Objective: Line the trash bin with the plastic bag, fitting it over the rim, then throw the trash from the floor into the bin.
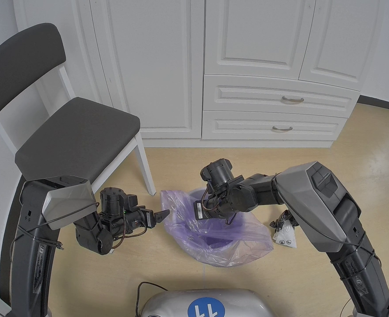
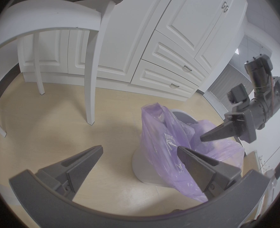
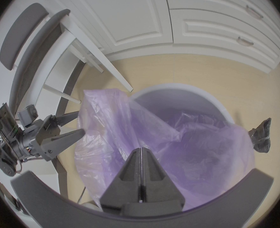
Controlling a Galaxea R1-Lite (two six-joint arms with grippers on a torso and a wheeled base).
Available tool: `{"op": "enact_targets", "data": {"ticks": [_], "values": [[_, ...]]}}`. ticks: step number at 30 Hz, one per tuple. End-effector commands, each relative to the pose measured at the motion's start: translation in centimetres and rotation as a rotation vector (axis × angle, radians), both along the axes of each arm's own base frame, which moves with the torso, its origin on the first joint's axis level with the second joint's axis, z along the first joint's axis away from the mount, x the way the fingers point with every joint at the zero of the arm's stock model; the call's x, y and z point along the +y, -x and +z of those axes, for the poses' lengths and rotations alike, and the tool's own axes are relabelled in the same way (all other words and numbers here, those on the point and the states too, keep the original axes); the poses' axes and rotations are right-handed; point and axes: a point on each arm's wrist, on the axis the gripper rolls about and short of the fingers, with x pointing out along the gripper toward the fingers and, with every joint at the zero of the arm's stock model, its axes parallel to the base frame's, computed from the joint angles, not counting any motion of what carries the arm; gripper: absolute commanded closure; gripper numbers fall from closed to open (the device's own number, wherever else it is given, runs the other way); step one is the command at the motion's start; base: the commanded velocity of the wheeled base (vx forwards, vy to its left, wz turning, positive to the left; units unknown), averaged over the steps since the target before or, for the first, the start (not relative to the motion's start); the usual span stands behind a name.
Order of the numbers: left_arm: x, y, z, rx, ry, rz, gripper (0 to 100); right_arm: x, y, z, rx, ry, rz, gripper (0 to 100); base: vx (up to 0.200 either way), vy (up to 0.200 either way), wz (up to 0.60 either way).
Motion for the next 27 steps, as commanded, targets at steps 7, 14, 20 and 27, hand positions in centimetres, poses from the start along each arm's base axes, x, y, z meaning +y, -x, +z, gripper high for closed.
{"op": "enact_targets", "data": {"ticks": [7,14,20,27], "values": [[0.0,0.0,-0.4,0.007,0.0,0.003,0,-0.2,1.0,-0.3,-0.172,0.11,0.148,100,0.0,0.0,0.0],[0.2,-0.1,-0.4,0.008,0.001,0.008,0,-0.6,0.2,-3.5,-0.192,0.192,0.218,0,0.0,0.0,0.0],[0.3,-0.2,-0.5,0.006,0.0,0.011,0,-0.2,-0.7,-5.1,-0.212,0.202,0.228,0,0.0,0.0,0.0],[0.3,-0.2,-0.5,0.006,0.0,0.012,0,0.5,-1.6,-6.7,-0.225,0.196,0.209,0,0.0,0.0,0.0]]}}
